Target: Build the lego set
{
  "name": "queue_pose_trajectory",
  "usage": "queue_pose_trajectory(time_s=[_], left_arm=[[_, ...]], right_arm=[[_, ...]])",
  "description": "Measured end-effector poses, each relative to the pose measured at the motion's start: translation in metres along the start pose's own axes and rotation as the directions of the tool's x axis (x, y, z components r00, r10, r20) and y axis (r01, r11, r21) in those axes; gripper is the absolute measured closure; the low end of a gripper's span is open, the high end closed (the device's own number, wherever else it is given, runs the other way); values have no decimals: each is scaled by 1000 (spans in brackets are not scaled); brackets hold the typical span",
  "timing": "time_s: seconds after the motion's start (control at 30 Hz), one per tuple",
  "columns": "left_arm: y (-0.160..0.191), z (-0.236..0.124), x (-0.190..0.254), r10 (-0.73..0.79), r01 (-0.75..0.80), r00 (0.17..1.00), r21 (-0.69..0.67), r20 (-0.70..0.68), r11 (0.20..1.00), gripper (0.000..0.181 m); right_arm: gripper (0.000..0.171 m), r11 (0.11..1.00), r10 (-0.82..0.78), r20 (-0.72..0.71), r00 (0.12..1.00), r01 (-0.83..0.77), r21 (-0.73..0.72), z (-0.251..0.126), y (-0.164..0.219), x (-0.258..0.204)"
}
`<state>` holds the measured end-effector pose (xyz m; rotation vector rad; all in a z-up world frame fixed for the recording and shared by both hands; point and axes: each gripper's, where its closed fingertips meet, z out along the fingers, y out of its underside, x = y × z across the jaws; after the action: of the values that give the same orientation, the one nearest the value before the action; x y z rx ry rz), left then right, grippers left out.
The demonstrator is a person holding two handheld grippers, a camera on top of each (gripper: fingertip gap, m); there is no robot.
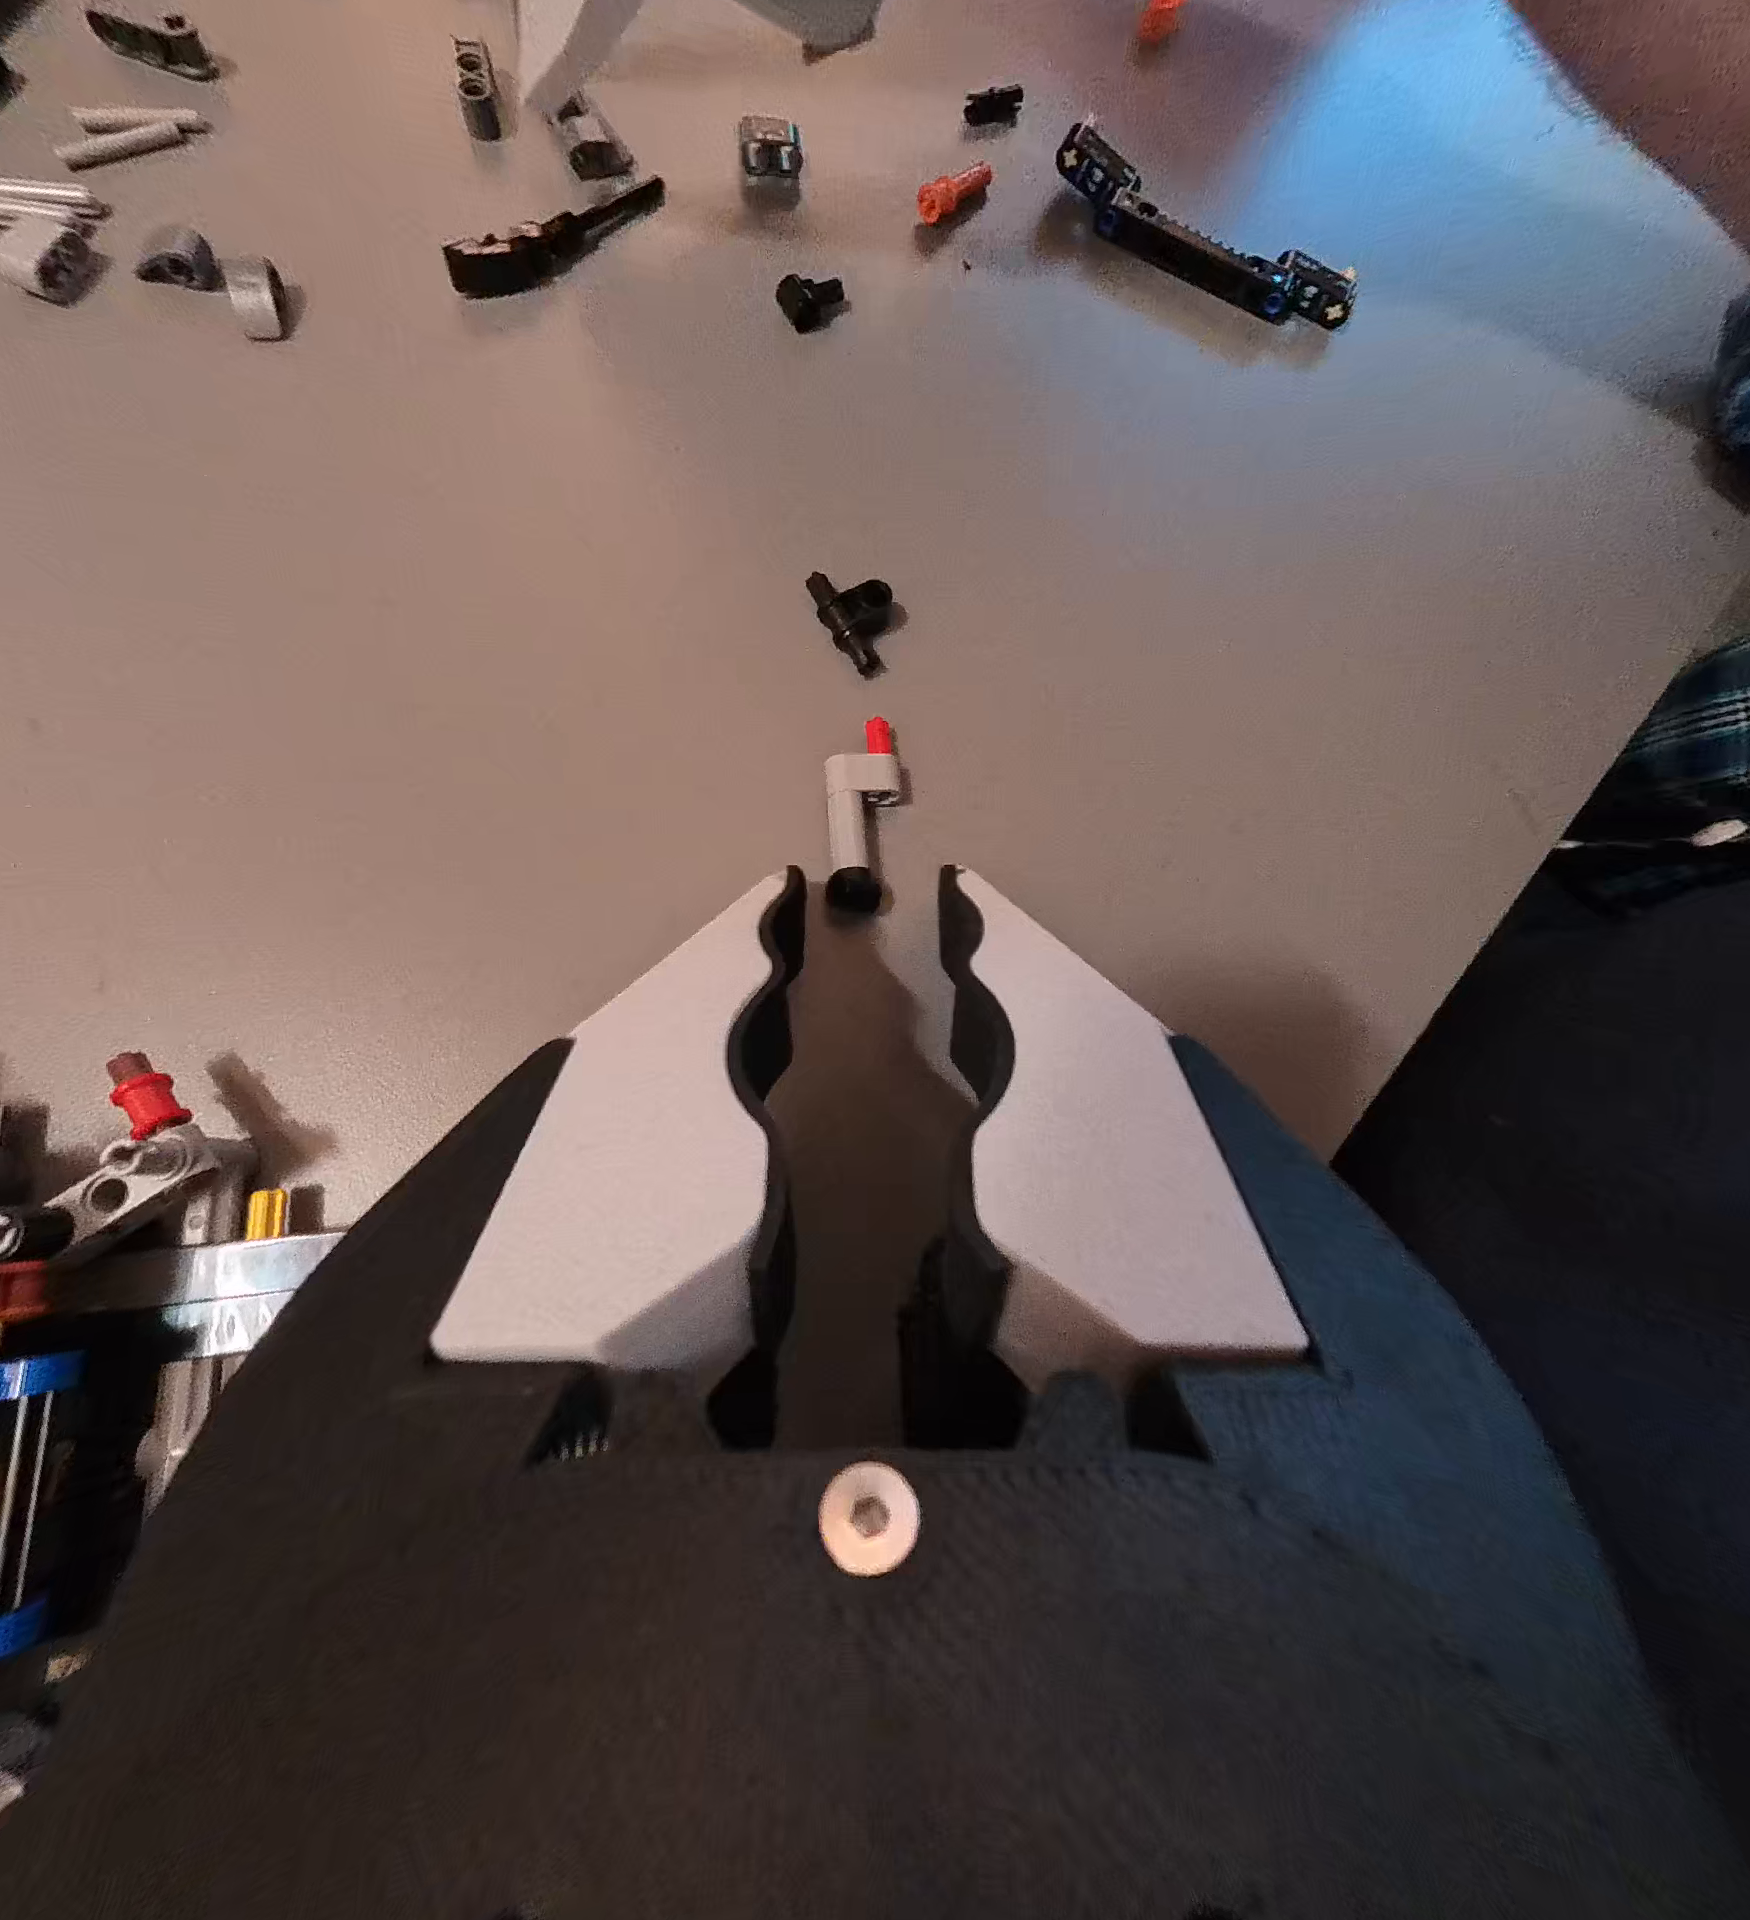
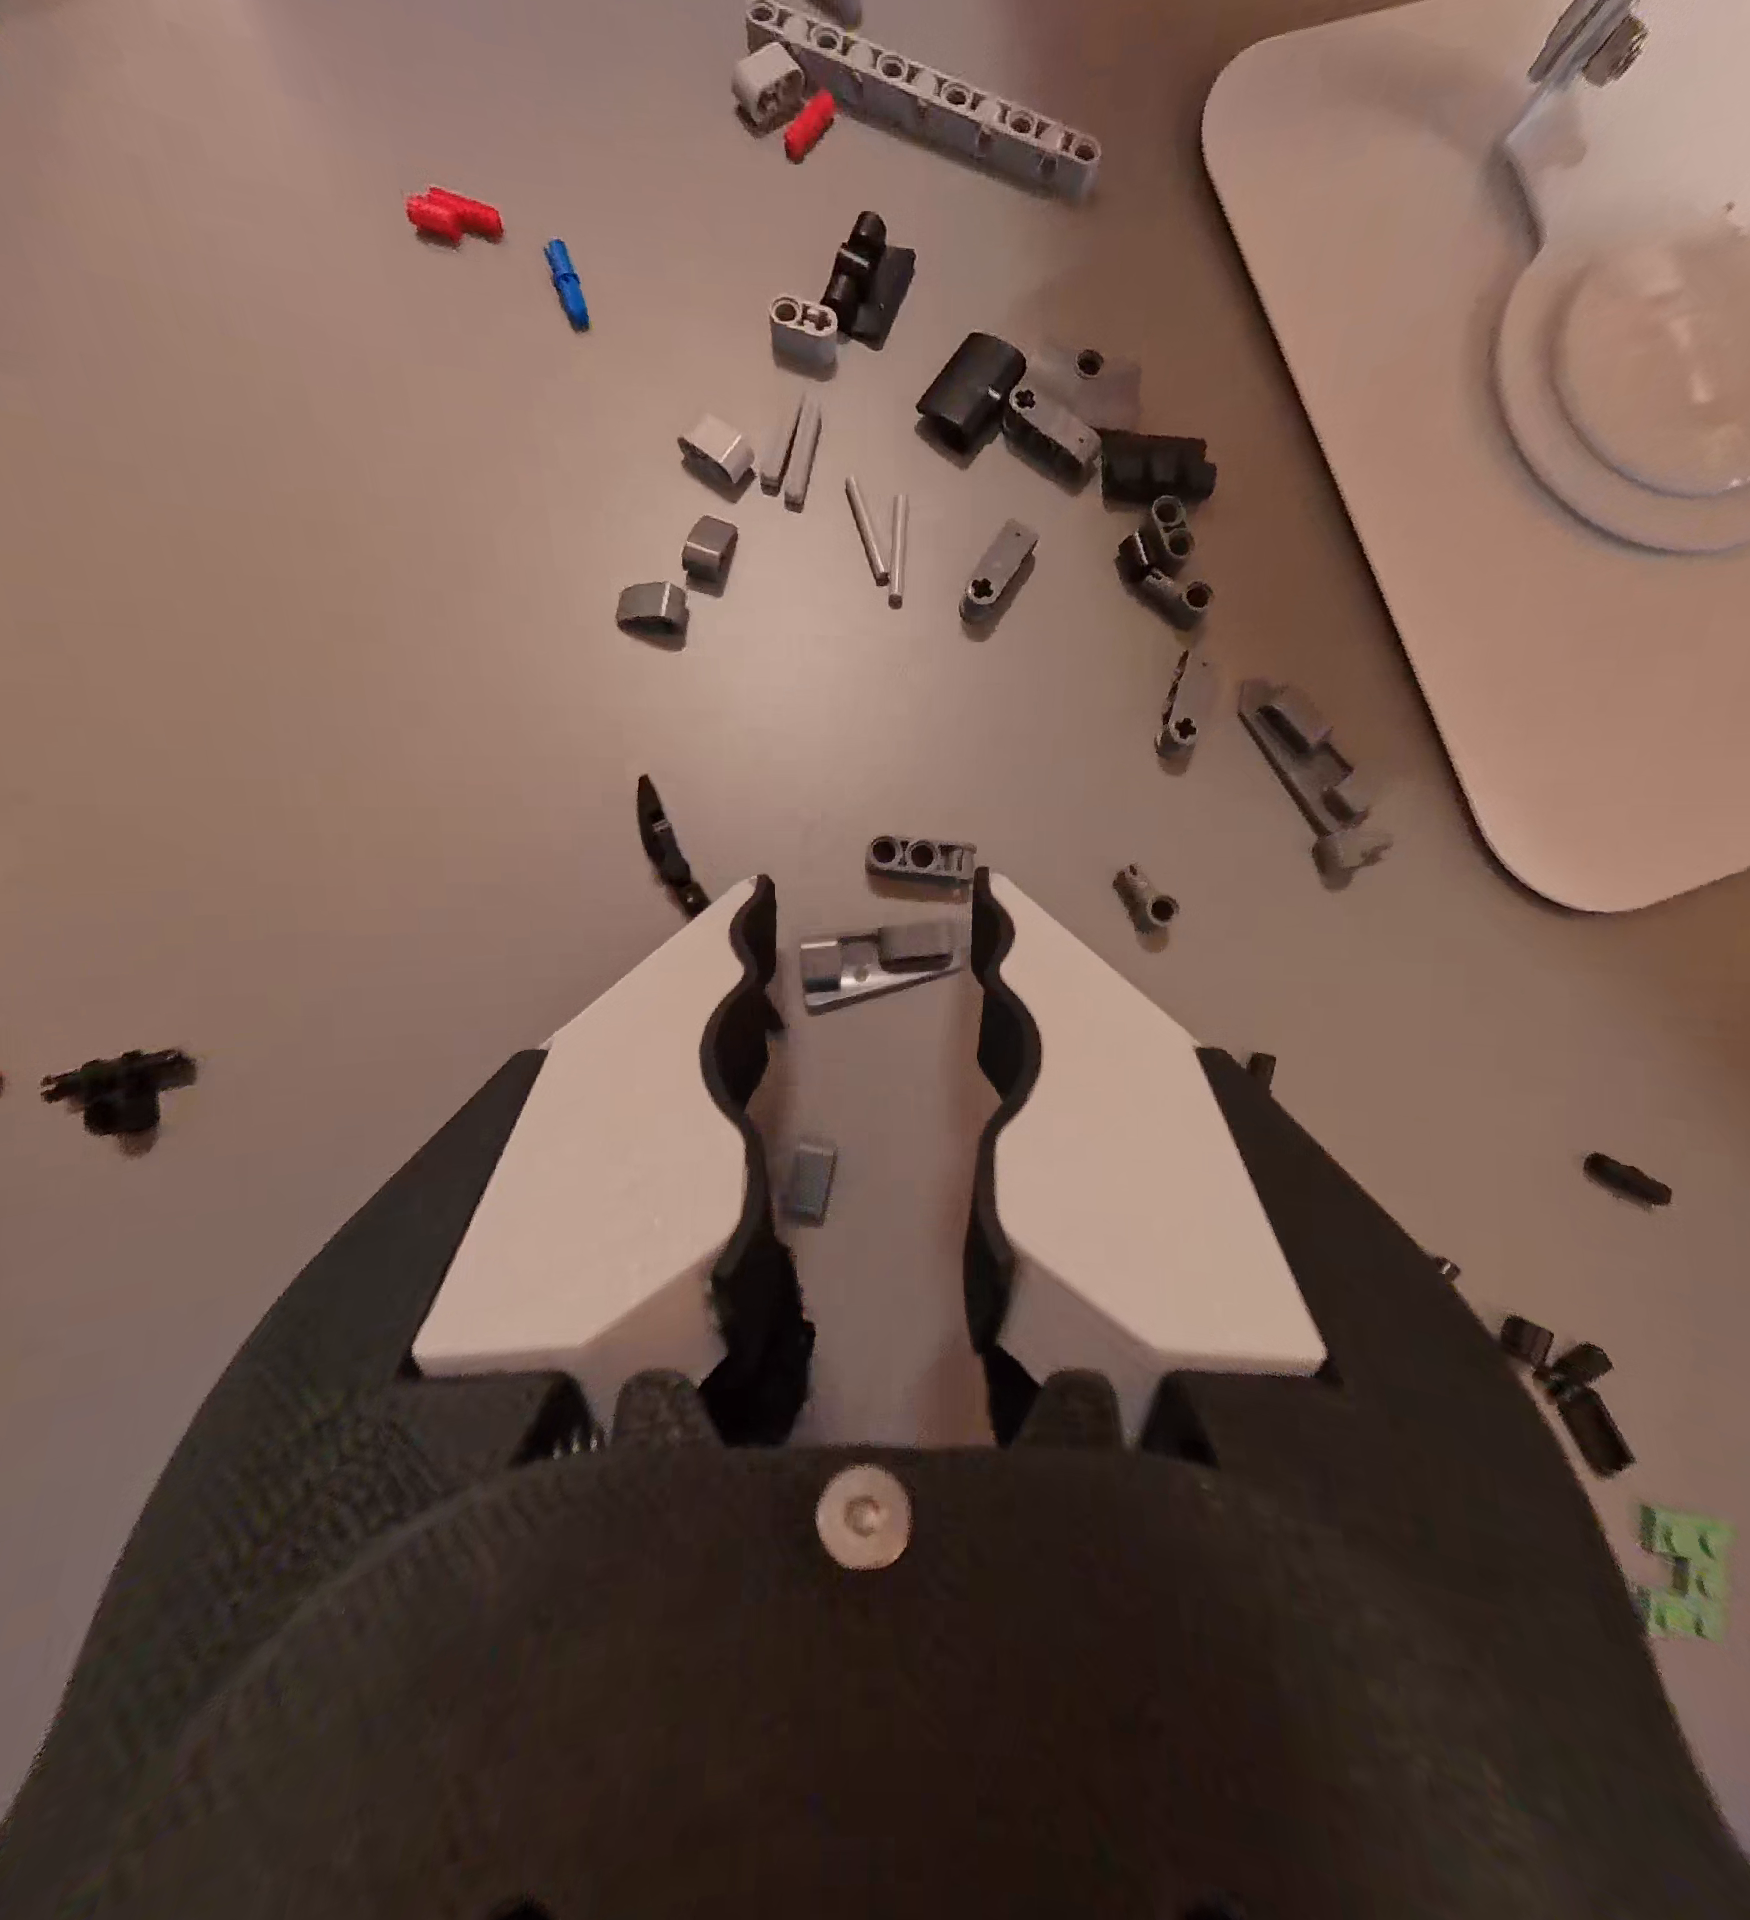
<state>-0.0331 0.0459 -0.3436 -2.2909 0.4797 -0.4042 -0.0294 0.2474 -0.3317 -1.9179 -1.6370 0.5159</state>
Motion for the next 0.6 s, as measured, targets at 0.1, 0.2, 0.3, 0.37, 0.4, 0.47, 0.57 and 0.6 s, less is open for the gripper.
queue_pose_trajectory(time_s=[0.1,0.2,0.3,0.37,0.4,0.47,0.57,0.6], left_arm=[[-3,-2,3,0,0,999,9,-44,1000,156],[-10,-7,7,9,-6,996,34,-91,999,154],[-15,-10,7,21,-16,994,54,-104,998,153],[-16,-12,6,18,-9,993,76,-116,997,153],[-16,-12,6,13,-3,992,82,-124,997,153],[-15,-13,5,5,6,991,85,-131,996,153],[-16,-16,3,-1,15,990,102,-138,995,155],[-17,-17,2,-4,20,990,109,-142,994,155]], right_arm=[[136,1000,12,-8,1000,-12,-22,8,1,4],[136,999,12,-4,1000,-12,-44,14,3,4],[141,998,1,-6,1000,-1,-60,17,4,5],[146,998,-5,-3,1000,5,-70,17,4,6],[150,997,-6,0,1000,6,-74,18,4,5],[150,997,-14,7,1000,14,-81,18,4,4],[151,996,-18,22,1000,20,-88,18,3,1],[151,996,-16,27,1000,18,-86,18,2,0]])
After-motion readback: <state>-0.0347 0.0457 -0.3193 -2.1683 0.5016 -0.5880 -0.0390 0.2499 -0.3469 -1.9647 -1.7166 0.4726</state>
